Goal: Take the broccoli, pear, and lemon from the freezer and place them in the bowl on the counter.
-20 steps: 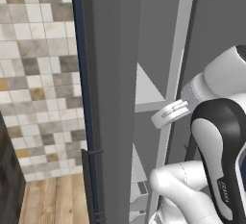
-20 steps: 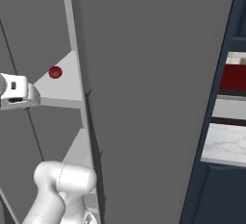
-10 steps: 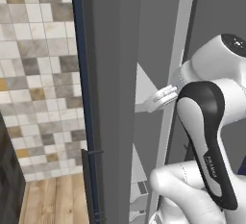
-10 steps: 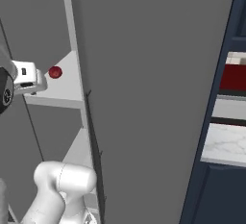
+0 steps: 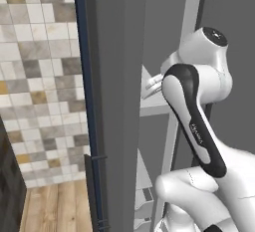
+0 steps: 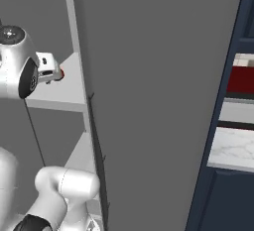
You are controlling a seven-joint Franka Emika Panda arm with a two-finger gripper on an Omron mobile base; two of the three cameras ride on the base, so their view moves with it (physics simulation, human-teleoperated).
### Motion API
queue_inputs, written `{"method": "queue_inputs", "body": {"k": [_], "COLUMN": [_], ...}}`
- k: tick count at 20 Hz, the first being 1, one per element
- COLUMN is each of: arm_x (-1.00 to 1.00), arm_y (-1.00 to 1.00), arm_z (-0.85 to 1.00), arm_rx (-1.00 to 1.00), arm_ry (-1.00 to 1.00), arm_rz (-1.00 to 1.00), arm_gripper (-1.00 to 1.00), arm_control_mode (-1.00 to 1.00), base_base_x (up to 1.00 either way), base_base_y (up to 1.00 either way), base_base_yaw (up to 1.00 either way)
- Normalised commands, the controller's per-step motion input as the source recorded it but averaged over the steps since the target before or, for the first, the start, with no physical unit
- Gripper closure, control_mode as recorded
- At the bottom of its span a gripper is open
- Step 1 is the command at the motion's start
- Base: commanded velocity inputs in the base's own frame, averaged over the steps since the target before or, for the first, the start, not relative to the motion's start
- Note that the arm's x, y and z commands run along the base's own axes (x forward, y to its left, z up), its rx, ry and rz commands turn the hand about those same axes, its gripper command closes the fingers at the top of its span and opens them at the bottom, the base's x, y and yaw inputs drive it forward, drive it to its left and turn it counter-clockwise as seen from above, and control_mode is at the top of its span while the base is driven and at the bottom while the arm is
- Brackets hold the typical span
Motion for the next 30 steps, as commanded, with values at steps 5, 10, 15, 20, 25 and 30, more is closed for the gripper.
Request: {"method": "queue_inputs", "body": {"k": [5, 10, 15, 20, 25, 30], "arm_x": [0.73, 0.6, 0.5, 0.5, 0.42, 0.43], "arm_y": [0.17, 0.2, 0.17, 0.18, 0.03, 0.08], "arm_z": [-0.03, -0.17, -0.27, -0.25, -0.12, -0.05], "arm_rx": [0.0, 0.0, 0.0, 0.0, 0.0, 0.0], "arm_ry": [0.0, 0.0, 0.0, 0.0, 0.0, 0.01], "arm_rz": [0.01, 0.0, 0.02, 0.01, 0.01, 0.02], "arm_gripper": [-1.0, -1.0, -1.0, -1.0, -1.0, -1.0], "arm_control_mode": [-1.0, -1.0, -1.0, -1.0, -1.0, -1.0], "base_base_x": [0.0, 0.0, 0.0, 0.0, 0.0, 0.0], "base_base_y": [0.0, 0.0, 0.0, 0.0, 0.0, 0.0], "base_base_yaw": [0.0, 0.0, 0.0, 0.0, 0.0, 0.0]}}
